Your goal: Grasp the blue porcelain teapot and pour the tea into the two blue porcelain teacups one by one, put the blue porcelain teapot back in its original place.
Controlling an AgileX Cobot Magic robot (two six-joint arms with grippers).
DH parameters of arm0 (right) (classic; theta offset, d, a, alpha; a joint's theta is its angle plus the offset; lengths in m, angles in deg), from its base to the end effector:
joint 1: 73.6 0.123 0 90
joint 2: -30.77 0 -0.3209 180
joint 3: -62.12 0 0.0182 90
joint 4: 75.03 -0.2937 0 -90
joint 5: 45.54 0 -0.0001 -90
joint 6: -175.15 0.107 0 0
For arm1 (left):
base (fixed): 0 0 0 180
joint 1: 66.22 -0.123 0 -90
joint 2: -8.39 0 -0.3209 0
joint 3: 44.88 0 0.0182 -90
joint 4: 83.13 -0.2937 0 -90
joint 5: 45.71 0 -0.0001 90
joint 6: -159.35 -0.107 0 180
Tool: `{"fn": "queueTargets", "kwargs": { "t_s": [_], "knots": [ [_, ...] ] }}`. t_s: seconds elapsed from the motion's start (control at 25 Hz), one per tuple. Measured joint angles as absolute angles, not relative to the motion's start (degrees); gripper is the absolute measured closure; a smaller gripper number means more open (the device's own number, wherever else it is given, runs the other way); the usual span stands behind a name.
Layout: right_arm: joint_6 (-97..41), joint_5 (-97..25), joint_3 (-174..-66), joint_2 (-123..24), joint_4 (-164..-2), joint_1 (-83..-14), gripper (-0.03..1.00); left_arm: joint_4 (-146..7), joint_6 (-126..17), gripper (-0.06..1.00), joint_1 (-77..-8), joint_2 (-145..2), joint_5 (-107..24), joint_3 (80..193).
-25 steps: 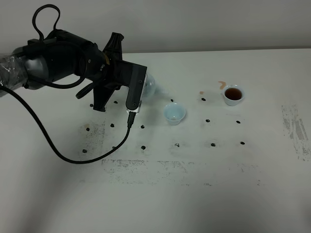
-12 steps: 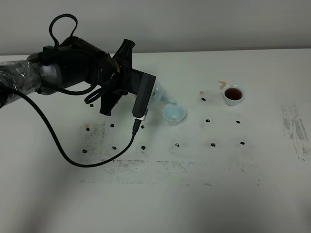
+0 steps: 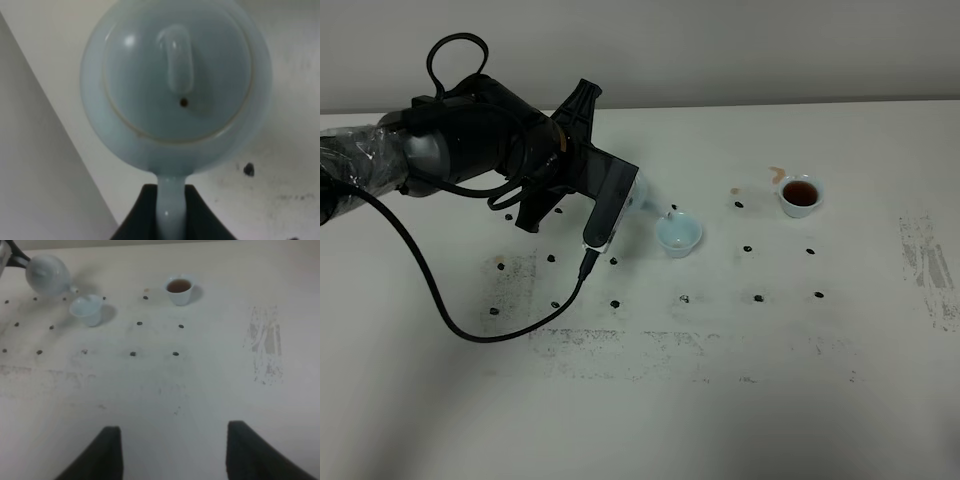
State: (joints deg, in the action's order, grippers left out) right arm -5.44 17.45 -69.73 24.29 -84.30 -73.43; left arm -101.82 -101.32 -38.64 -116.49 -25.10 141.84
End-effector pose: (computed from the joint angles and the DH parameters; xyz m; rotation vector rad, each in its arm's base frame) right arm 0.0041 0.0154 0.2954 -0.0277 2.0472 0.1890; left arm 0.4687 -0.2311 0.1849 2.2175 1.1961 0.6788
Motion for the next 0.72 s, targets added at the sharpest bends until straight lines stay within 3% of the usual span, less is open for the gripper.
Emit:
{"fn": "queueTargets", "kwargs": {
  "t_s": [0.72],
  "knots": [
    [-5.44, 17.45, -69.73, 24.29, -84.30, -73.43, 0.48, -106.94, -101.32, 0.86, -36.93, -116.49, -25.10, 141.84]
  ]
}}
